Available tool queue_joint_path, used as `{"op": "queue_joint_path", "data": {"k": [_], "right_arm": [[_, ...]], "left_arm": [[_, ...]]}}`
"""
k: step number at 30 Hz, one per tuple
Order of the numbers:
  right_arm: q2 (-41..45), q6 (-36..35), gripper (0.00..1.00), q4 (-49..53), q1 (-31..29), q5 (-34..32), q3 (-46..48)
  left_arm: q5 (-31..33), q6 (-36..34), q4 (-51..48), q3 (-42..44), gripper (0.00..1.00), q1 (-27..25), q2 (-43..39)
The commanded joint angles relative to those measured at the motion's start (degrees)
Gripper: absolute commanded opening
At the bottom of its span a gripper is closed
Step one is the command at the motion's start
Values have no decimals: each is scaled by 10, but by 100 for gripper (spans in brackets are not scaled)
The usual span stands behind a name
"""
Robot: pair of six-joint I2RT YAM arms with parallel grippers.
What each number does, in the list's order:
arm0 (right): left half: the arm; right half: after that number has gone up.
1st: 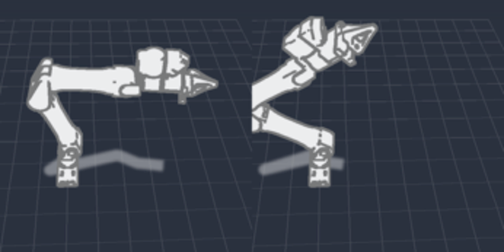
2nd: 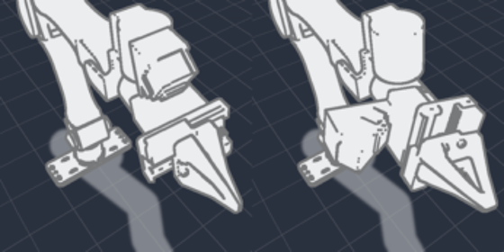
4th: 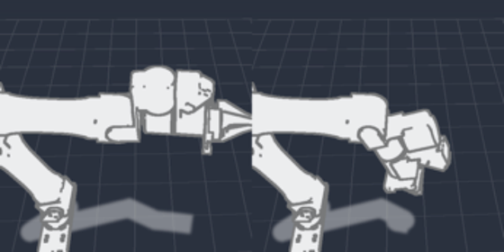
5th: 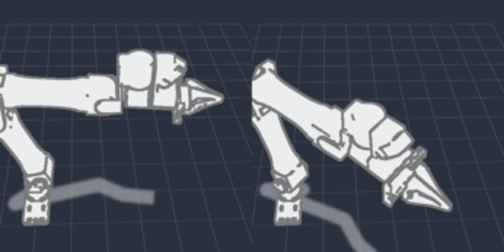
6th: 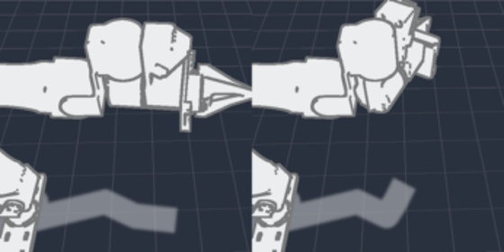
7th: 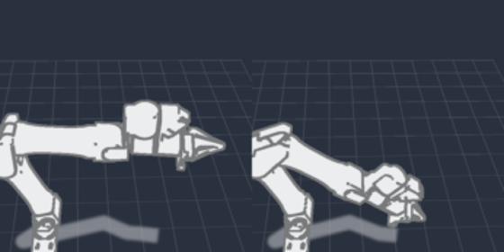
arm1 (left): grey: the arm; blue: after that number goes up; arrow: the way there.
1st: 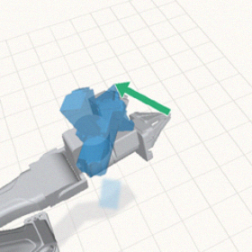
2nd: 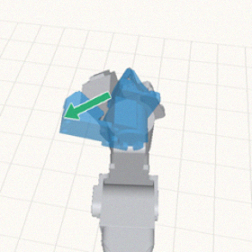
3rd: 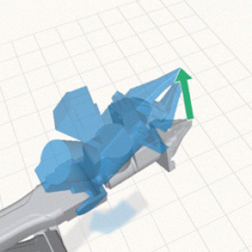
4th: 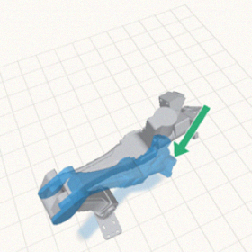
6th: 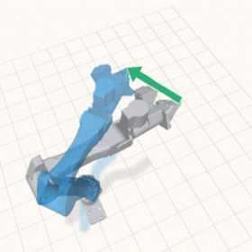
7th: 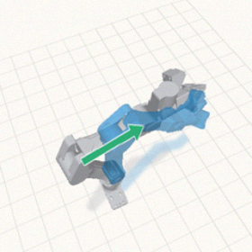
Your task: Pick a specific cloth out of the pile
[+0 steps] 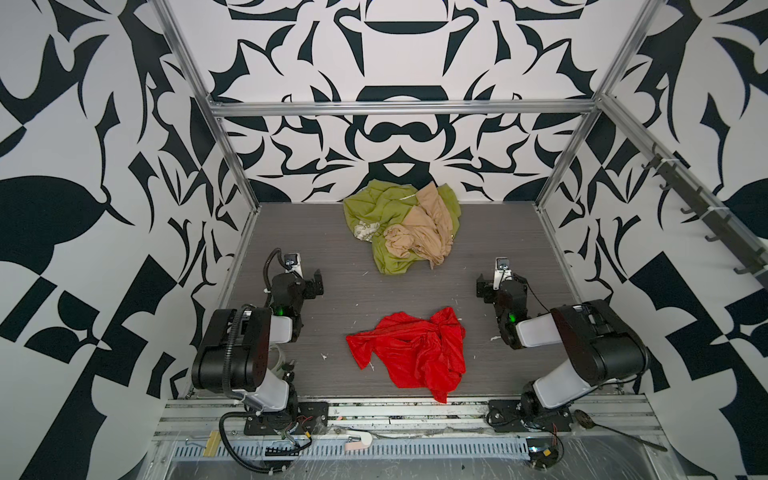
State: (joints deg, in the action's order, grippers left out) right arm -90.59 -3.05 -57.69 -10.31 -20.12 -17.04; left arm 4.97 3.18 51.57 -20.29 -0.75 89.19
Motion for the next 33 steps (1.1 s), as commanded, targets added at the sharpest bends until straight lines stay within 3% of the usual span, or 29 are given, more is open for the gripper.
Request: {"op": "queue_joint_path", "data": {"k": [1, 23, 26, 33], "right_arm": [[7, 13, 99, 0, 1, -16, -14], [7, 28, 99, 55, 38, 65, -40], [8, 24, 99, 67, 45, 121, -46], [7, 24, 99, 66, 47, 125, -46]], "left_arm": [[7, 8, 35, 4, 99, 1, 2], [8, 7, 27, -3, 99, 1, 7], [8, 7, 27, -3, 99, 1, 6], [8, 7, 29, -1, 99, 1, 5]]}}
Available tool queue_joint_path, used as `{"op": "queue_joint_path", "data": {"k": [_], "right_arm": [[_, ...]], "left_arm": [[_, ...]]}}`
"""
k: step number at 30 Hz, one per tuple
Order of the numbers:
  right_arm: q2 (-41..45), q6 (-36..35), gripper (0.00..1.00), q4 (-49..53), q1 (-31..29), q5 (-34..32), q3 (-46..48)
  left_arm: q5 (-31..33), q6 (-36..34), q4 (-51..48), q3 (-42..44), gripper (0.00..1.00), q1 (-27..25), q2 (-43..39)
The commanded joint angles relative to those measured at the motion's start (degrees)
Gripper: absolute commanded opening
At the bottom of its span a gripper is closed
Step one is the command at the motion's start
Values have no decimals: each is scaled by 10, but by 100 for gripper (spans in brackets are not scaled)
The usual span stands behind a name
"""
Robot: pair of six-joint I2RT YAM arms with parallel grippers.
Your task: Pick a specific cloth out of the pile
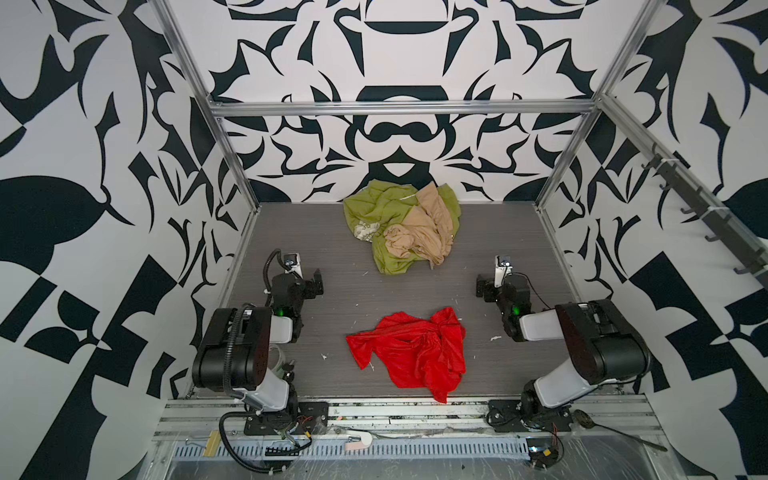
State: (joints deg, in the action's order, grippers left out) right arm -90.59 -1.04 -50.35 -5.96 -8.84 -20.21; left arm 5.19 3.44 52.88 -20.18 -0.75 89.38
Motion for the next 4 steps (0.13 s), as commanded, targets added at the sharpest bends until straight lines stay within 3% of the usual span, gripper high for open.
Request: {"op": "queue_joint_path", "data": {"k": [1, 4], "right_arm": [[8, 4, 99, -7, 3, 13, -14], [8, 3, 99, -7, 6, 18, -13]], "left_arm": [[6, 5, 16, -3, 99, 1, 3], [5, 4, 17, -1, 99, 1, 2]]}}
